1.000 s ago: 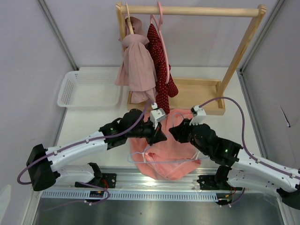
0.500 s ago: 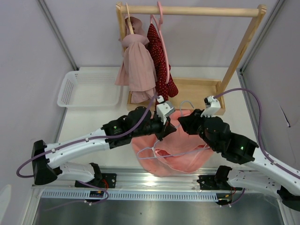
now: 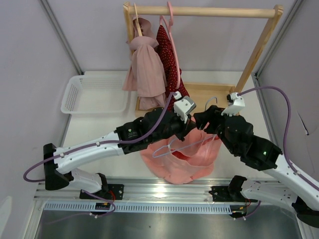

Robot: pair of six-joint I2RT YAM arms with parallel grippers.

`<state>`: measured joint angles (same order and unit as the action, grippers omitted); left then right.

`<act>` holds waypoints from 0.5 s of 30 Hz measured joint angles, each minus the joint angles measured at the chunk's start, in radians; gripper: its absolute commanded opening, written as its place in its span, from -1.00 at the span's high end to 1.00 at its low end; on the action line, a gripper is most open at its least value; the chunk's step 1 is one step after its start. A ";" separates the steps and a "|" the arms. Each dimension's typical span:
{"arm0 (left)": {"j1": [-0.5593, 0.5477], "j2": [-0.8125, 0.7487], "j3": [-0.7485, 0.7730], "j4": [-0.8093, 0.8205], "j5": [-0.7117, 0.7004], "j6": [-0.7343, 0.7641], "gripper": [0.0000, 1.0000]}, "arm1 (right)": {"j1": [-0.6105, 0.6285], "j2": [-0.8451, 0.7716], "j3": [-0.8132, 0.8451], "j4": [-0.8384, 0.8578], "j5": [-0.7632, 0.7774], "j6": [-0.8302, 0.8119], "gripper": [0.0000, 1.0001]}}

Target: Place the skirt on the hanger

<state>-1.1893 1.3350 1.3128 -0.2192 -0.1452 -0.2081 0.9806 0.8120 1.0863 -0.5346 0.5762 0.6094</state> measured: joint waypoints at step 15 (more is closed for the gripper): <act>0.000 0.073 0.127 0.049 -0.201 -0.001 1.00 | -0.106 0.073 0.202 -0.083 -0.009 -0.083 -0.50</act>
<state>-1.1893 1.4082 1.4403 -0.1699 -0.3466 -0.2092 0.8742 0.8852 1.2881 -0.6178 0.5674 0.5266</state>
